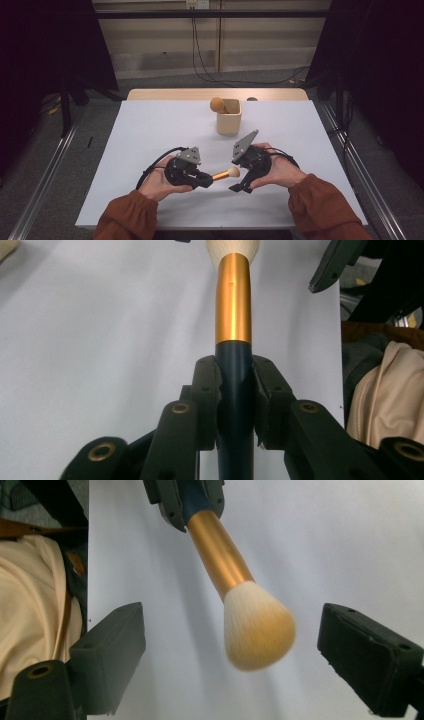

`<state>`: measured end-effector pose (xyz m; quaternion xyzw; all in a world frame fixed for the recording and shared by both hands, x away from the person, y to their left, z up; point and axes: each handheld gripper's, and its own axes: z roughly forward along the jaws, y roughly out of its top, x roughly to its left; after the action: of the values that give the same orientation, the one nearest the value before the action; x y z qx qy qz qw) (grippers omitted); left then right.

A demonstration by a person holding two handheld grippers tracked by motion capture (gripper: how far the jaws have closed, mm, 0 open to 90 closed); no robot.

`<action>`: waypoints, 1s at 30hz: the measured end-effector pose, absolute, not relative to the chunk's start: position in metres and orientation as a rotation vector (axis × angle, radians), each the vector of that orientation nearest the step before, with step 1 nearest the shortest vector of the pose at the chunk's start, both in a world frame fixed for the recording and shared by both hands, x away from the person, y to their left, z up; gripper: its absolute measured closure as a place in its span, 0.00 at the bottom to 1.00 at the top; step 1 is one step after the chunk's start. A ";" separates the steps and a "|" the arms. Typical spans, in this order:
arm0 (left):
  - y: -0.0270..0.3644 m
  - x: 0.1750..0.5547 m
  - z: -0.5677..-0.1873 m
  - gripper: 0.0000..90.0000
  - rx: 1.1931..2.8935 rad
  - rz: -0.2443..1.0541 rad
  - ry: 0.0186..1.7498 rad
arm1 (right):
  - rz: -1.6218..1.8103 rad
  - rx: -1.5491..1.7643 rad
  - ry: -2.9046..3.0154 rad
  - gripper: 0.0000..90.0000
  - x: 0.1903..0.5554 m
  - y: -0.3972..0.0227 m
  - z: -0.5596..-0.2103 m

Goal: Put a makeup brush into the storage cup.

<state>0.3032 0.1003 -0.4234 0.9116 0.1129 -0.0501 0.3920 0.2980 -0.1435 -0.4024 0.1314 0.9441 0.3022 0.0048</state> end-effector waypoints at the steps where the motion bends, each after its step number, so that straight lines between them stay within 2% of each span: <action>1: 0.101 0.303 -0.424 0.83 2.308 -0.118 0.297 | 0.960 0.428 2.947 0.12 0.298 -0.145 -0.403; 30: 0.128 0.294 -0.426 0.83 2.036 -0.046 0.430 | 1.343 0.738 2.635 0.05 0.277 -0.189 -0.418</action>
<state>0.2940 0.1280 -0.4258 0.8440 0.1783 -0.0190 0.5054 0.2769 -0.1892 -0.4182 0.2419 0.8635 0.4402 0.0466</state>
